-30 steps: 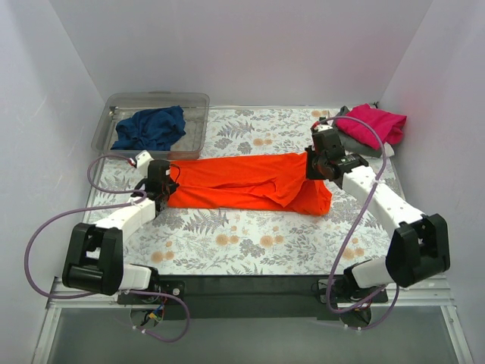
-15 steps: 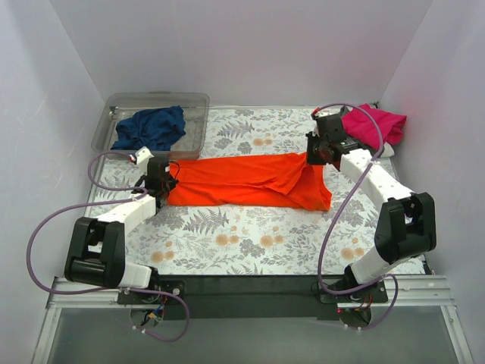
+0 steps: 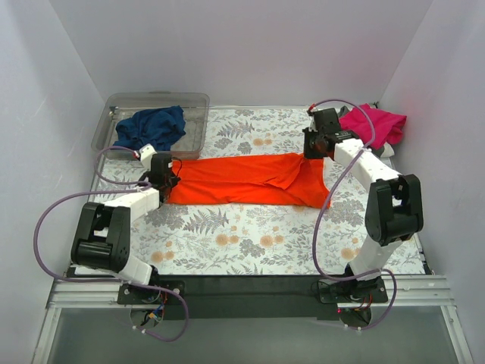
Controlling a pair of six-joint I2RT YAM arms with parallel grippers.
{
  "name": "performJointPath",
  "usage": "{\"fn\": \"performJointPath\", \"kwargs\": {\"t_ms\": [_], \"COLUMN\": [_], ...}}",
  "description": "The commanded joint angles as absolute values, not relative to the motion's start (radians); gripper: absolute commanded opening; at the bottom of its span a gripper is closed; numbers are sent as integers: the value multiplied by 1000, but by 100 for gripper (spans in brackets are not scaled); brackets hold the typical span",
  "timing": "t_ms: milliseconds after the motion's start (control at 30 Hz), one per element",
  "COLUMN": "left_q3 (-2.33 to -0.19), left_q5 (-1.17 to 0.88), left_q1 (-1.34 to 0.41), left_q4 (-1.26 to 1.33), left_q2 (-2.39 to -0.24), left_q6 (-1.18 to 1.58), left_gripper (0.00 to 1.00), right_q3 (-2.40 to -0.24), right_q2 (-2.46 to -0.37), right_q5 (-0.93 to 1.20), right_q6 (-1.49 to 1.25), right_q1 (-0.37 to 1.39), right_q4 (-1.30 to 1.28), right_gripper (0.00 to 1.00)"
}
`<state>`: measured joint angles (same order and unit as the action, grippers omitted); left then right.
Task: Fold and stack the t-shirts
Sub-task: Fold the tshirt
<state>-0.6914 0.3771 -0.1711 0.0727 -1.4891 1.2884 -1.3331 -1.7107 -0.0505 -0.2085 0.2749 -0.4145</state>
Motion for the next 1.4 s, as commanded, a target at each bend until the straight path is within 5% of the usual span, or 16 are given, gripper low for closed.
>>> {"fn": "performJointPath", "kwargs": {"t_ms": [0,167,267,300,367,433,467,567,733,933,1367], "left_q3": [-726,-739,-749,-749,-749,-741,-736,-724,-700,-640,-601], "left_q5": [400,436,442,443,439,431,430,433,425,278,155], "left_q1": [-160,-160,-160,-160,-160,-163,-169,-202,-316,-429,-471], "left_q4": [101,103,94,92,87,86,86,81,77,188,322], "left_q2": [-1523,-1546,-1545,-1534,-1519,-1487,-1473,-1413,-1333,-1359,-1532], "left_q6": [1266,1259,1261,1259,1258,1253,1253,1246,1253,1241,1239], "left_gripper": [0,0,19,39,52,61,62,64,64,65,65], "right_q3": [-1407,-1451,-1482,-1489,-1499,-1499,-1497,-1473,-1324,-1079,-1037], "right_q2": [-1753,-1815,-1862,-1884,-1894,-1885,-1878,-1823,-1669,-1517,-1592], "right_q5": [-31,-31,-31,-29,-32,-32,-28,-11,44,152,163], "right_q6": [-192,-189,-189,-189,-187,-186,-183,-183,-195,-216,-187], "right_q1": [270,267,261,256,255,256,255,258,288,365,419], "right_q4": [-385,-385,-387,-387,-387,-387,-387,-385,-350,-276,-242], "right_gripper": [1,1,1,7,28,38,57,69,67,55,43]}}
